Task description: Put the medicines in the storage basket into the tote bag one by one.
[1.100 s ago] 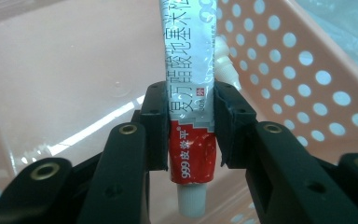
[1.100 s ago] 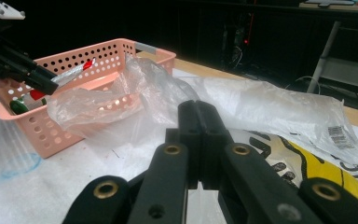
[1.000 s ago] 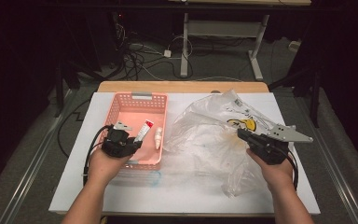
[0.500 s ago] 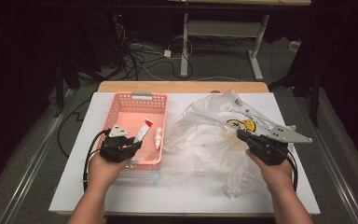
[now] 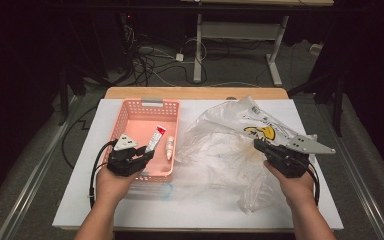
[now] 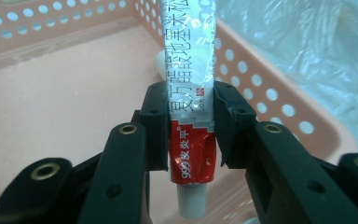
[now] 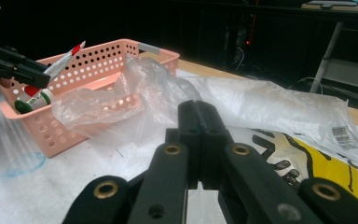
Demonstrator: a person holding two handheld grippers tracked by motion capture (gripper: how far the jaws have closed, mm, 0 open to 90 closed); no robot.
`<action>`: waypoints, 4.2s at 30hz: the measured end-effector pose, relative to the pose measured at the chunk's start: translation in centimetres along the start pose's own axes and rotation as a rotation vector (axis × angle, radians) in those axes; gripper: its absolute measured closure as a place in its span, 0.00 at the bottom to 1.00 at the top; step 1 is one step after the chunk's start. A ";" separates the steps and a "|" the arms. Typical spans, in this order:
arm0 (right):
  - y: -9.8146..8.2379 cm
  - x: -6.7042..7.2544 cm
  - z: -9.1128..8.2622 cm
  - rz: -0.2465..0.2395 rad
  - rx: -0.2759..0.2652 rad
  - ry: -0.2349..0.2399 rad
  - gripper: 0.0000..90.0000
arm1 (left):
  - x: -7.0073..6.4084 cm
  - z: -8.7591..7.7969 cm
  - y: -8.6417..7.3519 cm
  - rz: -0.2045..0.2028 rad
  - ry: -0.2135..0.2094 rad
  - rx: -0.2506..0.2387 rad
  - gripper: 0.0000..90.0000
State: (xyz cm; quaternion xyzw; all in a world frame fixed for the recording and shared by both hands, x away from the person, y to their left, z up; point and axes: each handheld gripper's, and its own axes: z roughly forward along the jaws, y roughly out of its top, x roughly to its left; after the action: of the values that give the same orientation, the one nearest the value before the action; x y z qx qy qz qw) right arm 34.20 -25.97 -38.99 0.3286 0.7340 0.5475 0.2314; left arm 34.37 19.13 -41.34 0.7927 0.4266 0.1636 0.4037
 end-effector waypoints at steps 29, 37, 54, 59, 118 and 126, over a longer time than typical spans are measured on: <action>0.1 0.0 0.0 0.004 -0.002 0.006 1.00 | -4.6 -1.2 1.5 0.069 -0.138 -0.065 0.74; 0.0 0.0 0.0 0.002 -0.002 0.011 1.00 | -5.9 -0.7 1.5 0.084 -0.174 -0.061 0.74; 0.0 0.1 0.0 -0.004 -0.002 0.014 1.00 | -9.3 2.0 1.0 0.157 -0.241 0.021 0.74; 0.0 0.2 0.1 -0.003 0.001 0.016 1.00 | -9.8 2.9 0.6 0.165 -0.249 0.047 0.74; 0.6 0.7 -0.1 -0.006 -0.029 0.034 1.00 | -14.7 11.9 5.3 0.209 -0.226 0.132 0.74; 0.6 0.6 -0.1 -0.002 -0.030 0.032 1.00 | -14.7 13.7 6.0 0.190 -0.195 0.137 0.74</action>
State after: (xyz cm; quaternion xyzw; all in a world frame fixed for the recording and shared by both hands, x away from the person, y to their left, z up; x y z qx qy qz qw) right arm 33.85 -25.44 -38.43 0.3156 0.7296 0.5635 0.2248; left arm 37.35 -1.42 -43.91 0.8672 0.3186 0.0939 0.3709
